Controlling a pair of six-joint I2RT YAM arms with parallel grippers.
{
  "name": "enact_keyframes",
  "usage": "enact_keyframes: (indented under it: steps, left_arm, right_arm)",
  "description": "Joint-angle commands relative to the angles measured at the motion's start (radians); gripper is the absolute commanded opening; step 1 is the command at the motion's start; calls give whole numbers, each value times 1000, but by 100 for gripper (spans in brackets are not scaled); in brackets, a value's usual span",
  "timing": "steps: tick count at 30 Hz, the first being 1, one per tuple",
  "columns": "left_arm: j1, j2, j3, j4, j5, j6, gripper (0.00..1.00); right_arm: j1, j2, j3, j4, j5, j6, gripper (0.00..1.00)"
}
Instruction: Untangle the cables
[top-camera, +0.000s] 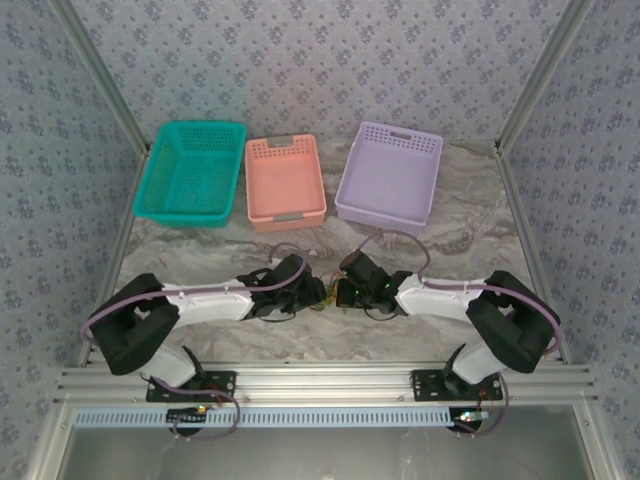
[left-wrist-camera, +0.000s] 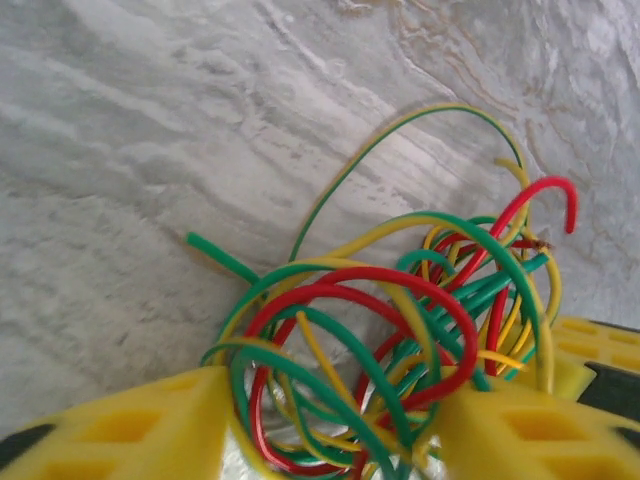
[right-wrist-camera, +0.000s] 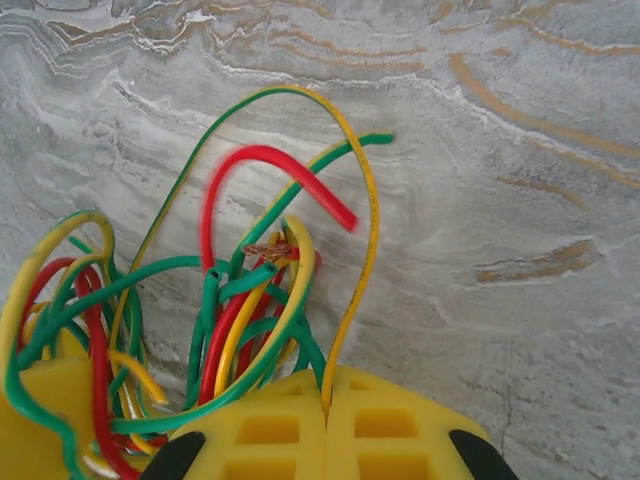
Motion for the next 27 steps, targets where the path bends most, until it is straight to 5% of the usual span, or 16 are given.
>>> enact_keyframes:
  steps: [1,3,10,15,21,24,27]
  left_arm:
    - [-9,38,14,48,-39,-28,20]
    - [-6,28,7,49,-69,-26,0]
    - [50,-233,-97,-41,-235,23,0]
    - [147,-454,-163,27,-175,124,0]
    - [217,-478,-80,-20,-26,279,0]
    - [207,-450,-63,2,23,338,0]
    - [188,-428,-69,47,28,372,0]
  right_arm:
    - [6,-34,-25,-9,5,-17,0]
    - [-1,-50,-38,-12,9,-21,0]
    - [-105,-193,-129,-78,6,-29,0]
    - [-120,-252,-101,-152,-7,-68,0]
    - [-118,-303,-39,-229,1,-83,0]
    - [-96,-402,-2,-284,13,-89,32]
    - [-86,-508,39,-339,22,-75,51]
